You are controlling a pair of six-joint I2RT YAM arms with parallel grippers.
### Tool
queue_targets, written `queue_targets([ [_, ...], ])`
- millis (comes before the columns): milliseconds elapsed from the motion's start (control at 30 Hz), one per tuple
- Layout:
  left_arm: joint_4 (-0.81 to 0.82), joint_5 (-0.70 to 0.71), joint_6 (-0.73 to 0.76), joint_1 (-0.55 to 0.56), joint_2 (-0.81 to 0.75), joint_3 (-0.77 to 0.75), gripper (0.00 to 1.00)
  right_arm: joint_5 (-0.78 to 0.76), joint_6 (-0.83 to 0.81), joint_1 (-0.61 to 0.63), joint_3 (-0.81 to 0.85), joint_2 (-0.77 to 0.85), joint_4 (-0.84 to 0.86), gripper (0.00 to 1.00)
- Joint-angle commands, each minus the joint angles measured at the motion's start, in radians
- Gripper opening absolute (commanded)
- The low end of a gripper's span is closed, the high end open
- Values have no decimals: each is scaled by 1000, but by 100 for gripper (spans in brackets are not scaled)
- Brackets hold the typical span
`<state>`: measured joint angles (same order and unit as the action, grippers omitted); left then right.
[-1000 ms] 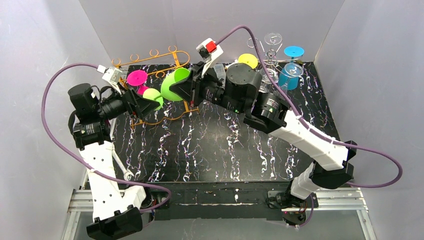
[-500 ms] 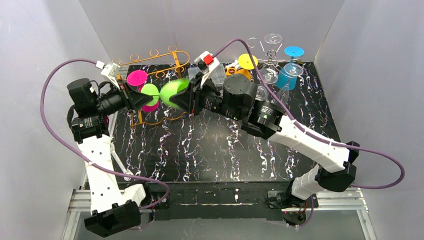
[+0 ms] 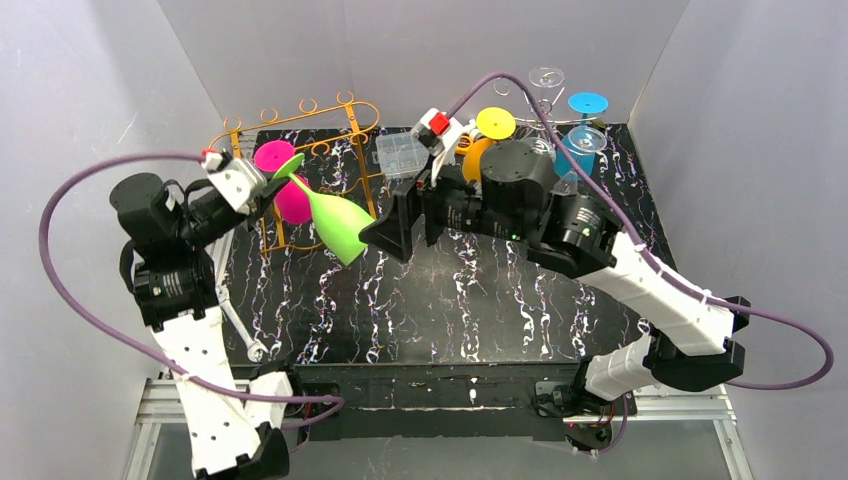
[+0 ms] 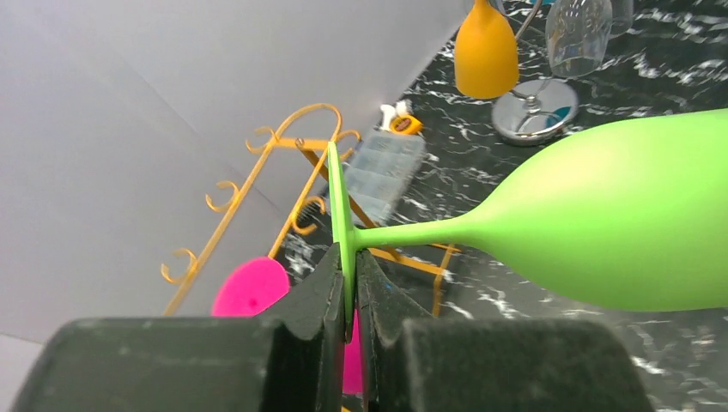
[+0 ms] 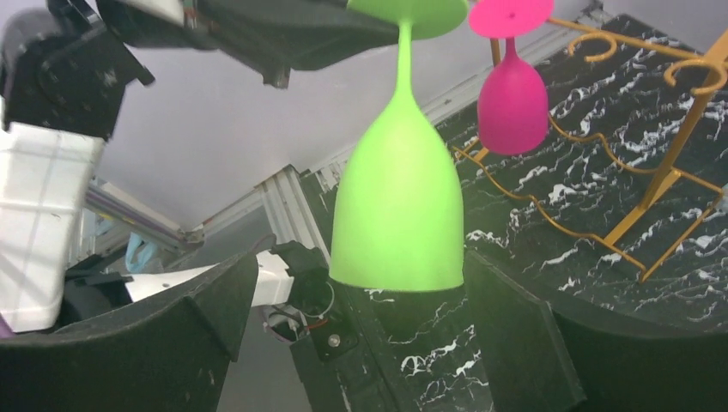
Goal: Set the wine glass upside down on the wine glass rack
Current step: Turn the wine glass upside down at the wine rack.
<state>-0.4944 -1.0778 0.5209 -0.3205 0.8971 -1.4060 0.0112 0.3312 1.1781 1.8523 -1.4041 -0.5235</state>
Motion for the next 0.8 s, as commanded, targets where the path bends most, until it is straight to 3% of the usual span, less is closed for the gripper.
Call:
queue_targets([
  [0, 50, -86, 243, 2, -70, 16, 0, 64, -35, -6, 92, -8, -70, 98],
  [300, 93, -160, 426, 2, -179, 78, 0, 230, 43, -8, -107, -22, 201, 98],
  [767, 102, -225, 450, 3, -201, 67, 0, 307, 79, -3, -268, -79, 406, 98],
])
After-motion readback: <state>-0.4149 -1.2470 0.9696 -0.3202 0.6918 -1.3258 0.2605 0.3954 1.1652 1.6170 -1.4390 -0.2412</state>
